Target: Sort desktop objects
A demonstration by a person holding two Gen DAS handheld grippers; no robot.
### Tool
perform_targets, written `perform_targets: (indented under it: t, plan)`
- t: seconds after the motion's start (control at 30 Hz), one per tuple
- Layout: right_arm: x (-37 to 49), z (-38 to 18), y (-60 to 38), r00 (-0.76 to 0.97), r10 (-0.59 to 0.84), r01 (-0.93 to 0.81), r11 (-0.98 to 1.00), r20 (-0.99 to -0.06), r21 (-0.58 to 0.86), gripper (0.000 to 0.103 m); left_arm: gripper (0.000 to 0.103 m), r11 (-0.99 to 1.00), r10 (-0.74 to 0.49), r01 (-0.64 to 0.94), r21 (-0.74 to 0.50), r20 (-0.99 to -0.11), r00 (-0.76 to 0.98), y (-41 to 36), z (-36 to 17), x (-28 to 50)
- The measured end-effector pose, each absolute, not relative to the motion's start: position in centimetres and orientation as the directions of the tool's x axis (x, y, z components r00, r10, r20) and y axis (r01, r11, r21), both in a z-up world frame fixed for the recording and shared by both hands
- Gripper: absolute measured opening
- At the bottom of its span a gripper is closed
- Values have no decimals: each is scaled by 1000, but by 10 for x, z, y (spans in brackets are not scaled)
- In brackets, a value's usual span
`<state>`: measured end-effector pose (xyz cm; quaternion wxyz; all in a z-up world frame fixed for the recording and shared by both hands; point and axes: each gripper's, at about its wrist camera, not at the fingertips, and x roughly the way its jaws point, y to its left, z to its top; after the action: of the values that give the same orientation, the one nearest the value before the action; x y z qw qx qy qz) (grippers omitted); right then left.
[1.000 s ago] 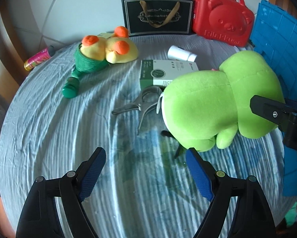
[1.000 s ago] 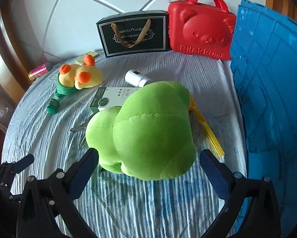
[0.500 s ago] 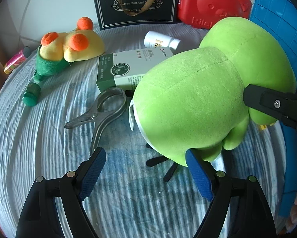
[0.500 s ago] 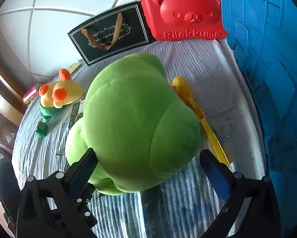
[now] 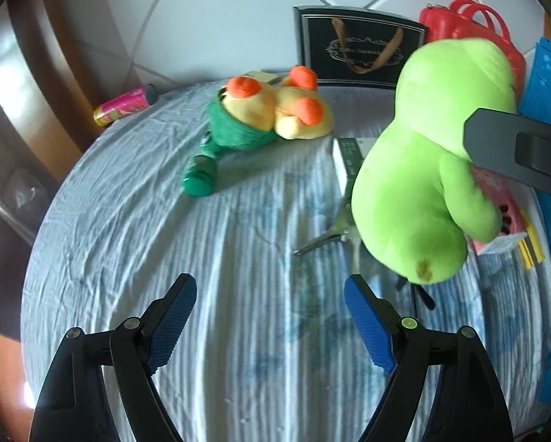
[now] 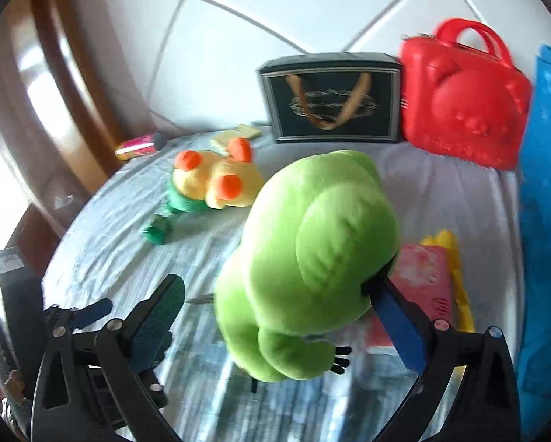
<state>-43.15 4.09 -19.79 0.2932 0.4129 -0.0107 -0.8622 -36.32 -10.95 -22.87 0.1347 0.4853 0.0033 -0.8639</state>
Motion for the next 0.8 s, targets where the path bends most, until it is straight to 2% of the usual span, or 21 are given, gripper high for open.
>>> perform_targets:
  t: [0.07, 0.17, 0.4, 0.57, 0.7, 0.8]
  plan:
    - [-423, -197, 12, -418, -590, 564, -765, -691, 312, 103, 83, -954, -256, 268, 135, -833, -490, -129, -222, -353]
    - [-410, -196, -12, -431, -572, 552, -779, -698, 297, 103, 83, -945, -271, 300, 129, -822, -501, -157, -211, -347]
    - [-416, -226, 11, -494, -344, 255, -935, -799, 245, 103, 83, -982, -166, 172, 82, -809, -564, -163, -191, -382]
    - [-432, -228, 41, -538, -246, 98, -968, -806, 230, 103, 83, -994, -83, 104, 29, -818, -569, -146, -183, -423]
    - [-457, -222, 67, -577, -124, -4, -988, -807, 155, 92, 83, -998, 24, 32, -51, -826, -564, -119, -182, -452]
    - [-486, -236, 81, -551, -72, -40, -993, -831, 113, 90, 83, -999, 34, -23, -26, -849, -527, -90, -202, -475]
